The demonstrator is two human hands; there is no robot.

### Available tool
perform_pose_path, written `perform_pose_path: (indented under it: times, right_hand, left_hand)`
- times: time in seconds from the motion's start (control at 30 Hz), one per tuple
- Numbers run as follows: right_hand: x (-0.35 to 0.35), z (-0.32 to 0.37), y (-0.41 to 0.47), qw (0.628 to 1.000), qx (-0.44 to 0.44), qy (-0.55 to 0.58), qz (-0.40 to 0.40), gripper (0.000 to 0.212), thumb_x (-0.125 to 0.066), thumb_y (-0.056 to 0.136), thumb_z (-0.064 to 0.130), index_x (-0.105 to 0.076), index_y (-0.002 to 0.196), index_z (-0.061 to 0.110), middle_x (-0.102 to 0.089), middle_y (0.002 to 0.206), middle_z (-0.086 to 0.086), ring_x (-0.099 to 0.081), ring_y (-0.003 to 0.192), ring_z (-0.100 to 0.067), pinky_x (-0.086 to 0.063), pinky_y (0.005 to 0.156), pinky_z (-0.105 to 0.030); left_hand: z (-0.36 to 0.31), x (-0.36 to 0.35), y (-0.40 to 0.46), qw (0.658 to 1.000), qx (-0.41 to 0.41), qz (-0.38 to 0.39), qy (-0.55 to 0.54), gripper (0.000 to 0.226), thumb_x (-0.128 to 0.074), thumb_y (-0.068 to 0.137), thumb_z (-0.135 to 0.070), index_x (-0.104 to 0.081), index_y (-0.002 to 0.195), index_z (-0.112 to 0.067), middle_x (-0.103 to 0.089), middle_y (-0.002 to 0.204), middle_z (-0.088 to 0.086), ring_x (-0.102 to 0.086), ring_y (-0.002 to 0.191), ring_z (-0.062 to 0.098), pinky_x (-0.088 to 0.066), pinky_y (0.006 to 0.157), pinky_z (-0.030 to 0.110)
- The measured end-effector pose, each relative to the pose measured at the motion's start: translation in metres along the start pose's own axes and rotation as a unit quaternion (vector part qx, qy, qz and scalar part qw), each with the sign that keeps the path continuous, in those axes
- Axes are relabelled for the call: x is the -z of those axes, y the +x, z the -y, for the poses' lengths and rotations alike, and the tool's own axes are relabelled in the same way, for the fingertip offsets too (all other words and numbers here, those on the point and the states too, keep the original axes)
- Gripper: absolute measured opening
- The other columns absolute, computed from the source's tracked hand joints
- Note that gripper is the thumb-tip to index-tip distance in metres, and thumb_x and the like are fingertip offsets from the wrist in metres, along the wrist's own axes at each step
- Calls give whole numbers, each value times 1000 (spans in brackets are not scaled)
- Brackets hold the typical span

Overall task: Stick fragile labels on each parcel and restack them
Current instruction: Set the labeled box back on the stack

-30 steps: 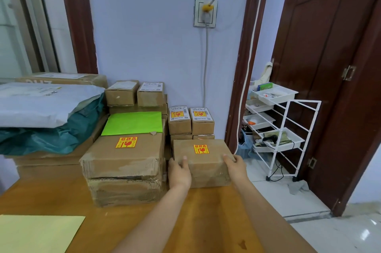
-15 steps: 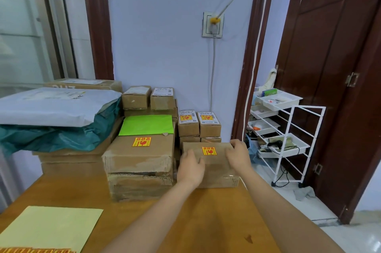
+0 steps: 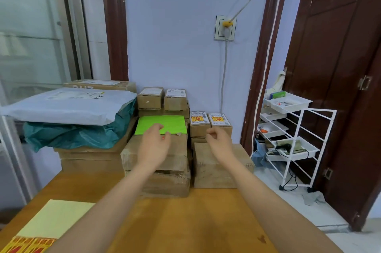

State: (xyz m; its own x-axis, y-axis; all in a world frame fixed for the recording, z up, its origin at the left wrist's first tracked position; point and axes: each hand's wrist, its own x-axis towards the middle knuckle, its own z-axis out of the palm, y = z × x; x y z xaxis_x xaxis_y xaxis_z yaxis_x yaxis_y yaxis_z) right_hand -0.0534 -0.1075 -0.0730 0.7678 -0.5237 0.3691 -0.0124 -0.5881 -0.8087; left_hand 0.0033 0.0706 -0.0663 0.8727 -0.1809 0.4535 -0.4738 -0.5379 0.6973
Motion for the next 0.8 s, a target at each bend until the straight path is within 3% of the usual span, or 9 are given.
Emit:
perform_pose_path:
  times: [0.13,0.23,0.5,0.67,0.8]
  right_hand:
    - [-20,15,-6,997,12,-29,65,30,-51,94,15,-57,121,5,-58,122,-8,-53,111,-20,-38,89,-24]
    - [-33,18,-12,995,-5,-15,100,37,-51,96,23,-52,129,7,-53,129,-7,-51,116,-20,-39,95,-27]
    - [-45,15,-32,984,-79,70,145,47,-47,98,27,-38,142,11,-47,139,-2,-43,128,-18,-33,98,-24]
    - [-54,20,-41,978,-87,103,157,51,-44,98,39,-39,142,14,-51,137,-2,-49,123,-21,-41,105,-45]
    - [-52,24,-42,977,-95,121,145,50,-40,99,41,-39,142,16,-46,138,2,-42,129,-18,-37,109,-46]
  left_hand:
    - [37,21,6,996,57,12,66,45,-49,95,-31,-47,132,-7,-53,130,11,-48,119,28,-43,89,38]
    - [51,28,4,994,49,11,95,44,-49,94,-31,-48,130,-6,-54,127,12,-50,116,28,-43,86,37]
    - [67,38,0,991,110,24,74,45,-47,94,-32,-43,135,-13,-52,133,10,-52,113,29,-41,83,36]
    - [68,38,-4,991,119,17,54,45,-47,94,-34,-43,135,-16,-54,133,8,-54,108,29,-38,77,32]
    - [66,41,-4,991,129,-4,39,43,-48,93,-34,-47,133,-17,-56,131,5,-53,111,29,-38,79,33]
